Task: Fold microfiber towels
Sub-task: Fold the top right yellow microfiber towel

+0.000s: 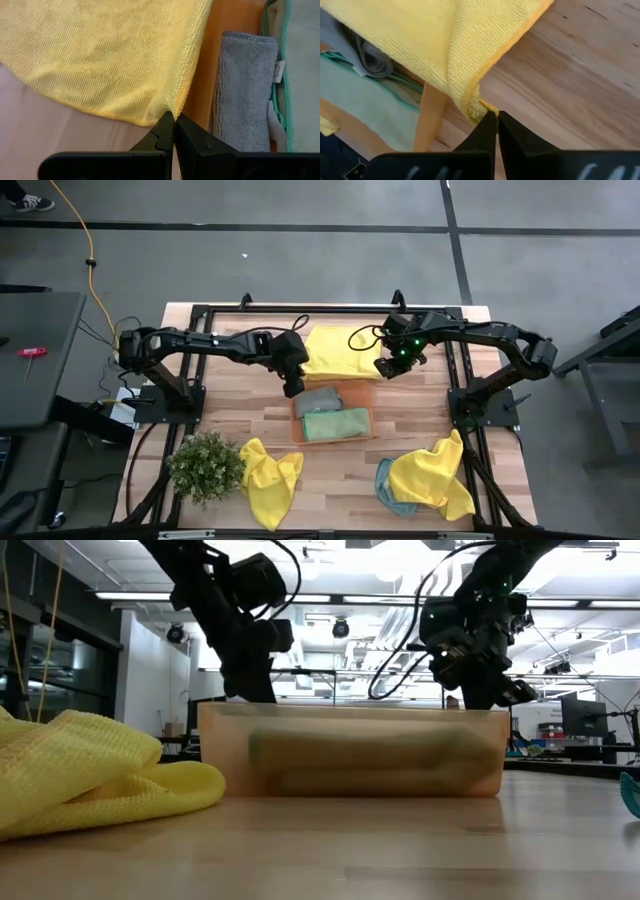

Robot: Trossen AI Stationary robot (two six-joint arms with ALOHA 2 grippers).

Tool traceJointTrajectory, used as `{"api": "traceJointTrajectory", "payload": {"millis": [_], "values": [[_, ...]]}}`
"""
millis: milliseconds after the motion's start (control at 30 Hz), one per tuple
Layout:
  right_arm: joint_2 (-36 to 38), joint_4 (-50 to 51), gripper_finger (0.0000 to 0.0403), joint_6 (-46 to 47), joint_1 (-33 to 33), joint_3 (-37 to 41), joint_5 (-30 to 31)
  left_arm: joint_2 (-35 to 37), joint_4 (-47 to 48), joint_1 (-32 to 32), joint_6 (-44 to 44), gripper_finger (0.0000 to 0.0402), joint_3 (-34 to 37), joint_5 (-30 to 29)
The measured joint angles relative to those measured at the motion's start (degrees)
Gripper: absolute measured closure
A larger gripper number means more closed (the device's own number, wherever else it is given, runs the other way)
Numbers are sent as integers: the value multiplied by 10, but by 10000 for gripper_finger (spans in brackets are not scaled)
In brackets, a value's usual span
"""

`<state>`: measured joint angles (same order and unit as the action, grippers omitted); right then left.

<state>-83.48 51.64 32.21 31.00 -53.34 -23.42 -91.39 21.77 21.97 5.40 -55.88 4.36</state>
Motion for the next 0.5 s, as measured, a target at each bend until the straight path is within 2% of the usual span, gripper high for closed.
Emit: {"api": "traceJointTrajectory", "payload": {"millis": [167,300,500], "values": [[0,5,378,-37,1,0,-2,-1,0,0,0,401,0,1],[8,8,325,-86,6,-2,8,-1,-2,2,0,401,0,1],[32,24,249,-227,12,-2,54,-1,-6,1,0,401,0,2]]}}
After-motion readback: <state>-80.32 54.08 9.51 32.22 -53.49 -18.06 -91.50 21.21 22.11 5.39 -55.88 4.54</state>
